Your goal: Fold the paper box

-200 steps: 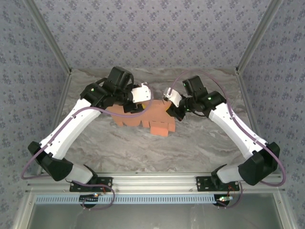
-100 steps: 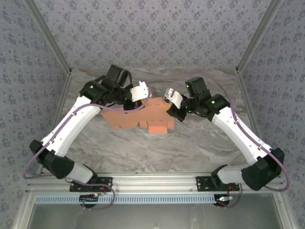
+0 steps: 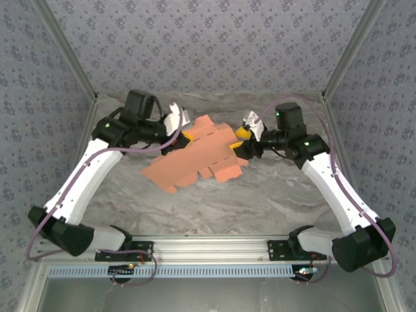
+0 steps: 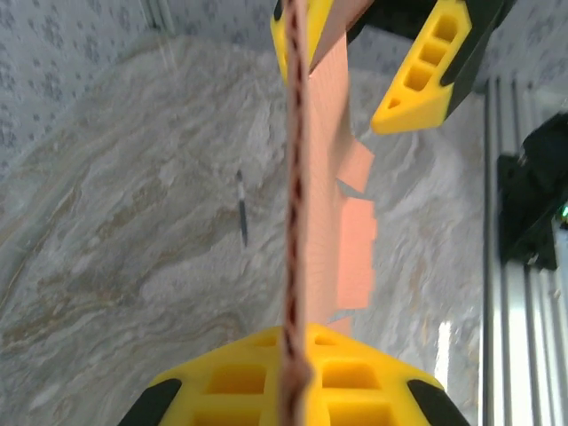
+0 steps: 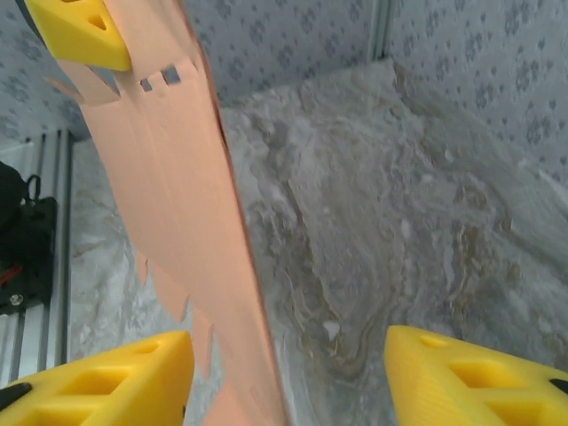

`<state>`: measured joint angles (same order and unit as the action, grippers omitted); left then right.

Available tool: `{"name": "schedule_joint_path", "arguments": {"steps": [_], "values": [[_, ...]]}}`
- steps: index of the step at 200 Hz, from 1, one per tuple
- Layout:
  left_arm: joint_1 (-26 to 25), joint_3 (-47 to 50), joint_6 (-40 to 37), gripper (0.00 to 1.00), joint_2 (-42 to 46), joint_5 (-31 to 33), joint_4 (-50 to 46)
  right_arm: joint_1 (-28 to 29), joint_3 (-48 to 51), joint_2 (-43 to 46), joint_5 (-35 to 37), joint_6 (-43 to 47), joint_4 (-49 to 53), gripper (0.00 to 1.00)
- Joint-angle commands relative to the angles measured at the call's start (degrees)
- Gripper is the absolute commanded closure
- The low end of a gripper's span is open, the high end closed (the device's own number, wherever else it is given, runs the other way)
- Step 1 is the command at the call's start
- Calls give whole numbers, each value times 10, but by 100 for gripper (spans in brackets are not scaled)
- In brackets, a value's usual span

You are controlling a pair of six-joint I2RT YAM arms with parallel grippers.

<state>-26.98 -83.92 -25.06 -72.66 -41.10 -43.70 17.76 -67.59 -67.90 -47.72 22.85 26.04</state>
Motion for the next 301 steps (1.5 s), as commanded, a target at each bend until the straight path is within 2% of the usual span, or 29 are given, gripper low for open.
{"name": "schedule_joint_path", "arguments": {"steps": [1,26,44,62,125,148,196,228,262,301], "values": [[13,36,88,100,33,-99,120,-12,7,1,-101,-34,-62,38],[23,60,121,100,43,-129,163,-22,2,-6,-123,-33,-71,40],[24,67,133,100,41,-131,173,-36,-3,-9,-170,-43,-80,44],[26,68,142,100,34,-132,176,-37,-2,-2,-189,-44,-85,46],[30,74,157,100,25,-131,181,-62,13,20,-190,-79,-124,56],[31,77,161,100,24,-131,184,-62,11,18,-190,-84,-127,66],[30,85,187,100,18,-129,206,-59,11,14,-183,-84,-124,96],[29,102,266,100,17,-101,251,-53,18,24,-96,-73,-113,100],[28,115,357,99,15,-55,263,-12,45,48,79,-46,-124,100],[26,119,417,100,3,-27,252,74,95,71,285,-4,-172,100]]}}
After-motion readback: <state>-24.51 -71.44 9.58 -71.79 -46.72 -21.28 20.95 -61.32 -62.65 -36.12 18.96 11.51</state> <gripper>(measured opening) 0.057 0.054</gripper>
